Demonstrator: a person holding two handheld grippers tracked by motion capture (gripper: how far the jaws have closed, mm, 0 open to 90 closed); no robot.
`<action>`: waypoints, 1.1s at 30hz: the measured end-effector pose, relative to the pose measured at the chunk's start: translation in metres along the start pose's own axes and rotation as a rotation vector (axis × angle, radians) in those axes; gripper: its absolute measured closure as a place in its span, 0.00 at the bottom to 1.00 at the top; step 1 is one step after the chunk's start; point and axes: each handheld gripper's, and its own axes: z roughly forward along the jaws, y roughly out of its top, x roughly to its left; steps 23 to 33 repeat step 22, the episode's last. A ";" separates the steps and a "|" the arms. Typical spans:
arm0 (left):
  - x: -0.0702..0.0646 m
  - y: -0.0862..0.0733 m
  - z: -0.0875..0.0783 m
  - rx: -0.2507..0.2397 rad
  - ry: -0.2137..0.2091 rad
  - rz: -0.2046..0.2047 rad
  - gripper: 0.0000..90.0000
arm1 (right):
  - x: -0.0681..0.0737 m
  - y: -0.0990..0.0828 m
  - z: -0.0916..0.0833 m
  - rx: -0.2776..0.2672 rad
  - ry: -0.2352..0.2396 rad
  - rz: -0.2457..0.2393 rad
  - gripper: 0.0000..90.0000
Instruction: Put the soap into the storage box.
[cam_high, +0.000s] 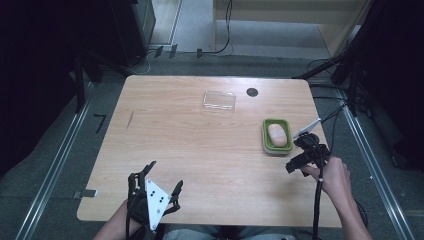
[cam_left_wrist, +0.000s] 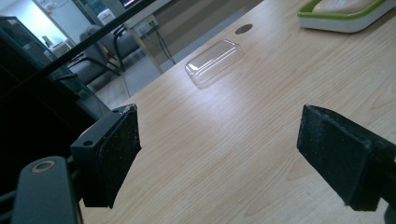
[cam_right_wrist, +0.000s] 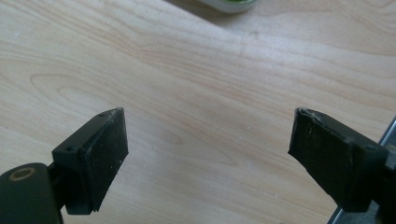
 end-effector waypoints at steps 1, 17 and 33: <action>0.000 0.000 0.000 0.000 0.001 0.000 0.16 | 0.000 -0.002 0.001 -0.001 0.004 -0.006 0.13; 0.000 0.000 0.000 0.000 0.003 0.002 0.16 | 0.003 -0.028 0.019 0.042 0.025 -0.012 0.15; -0.001 0.000 0.000 -0.004 0.005 -0.001 0.16 | 0.002 -0.031 0.024 0.053 0.018 -0.019 0.15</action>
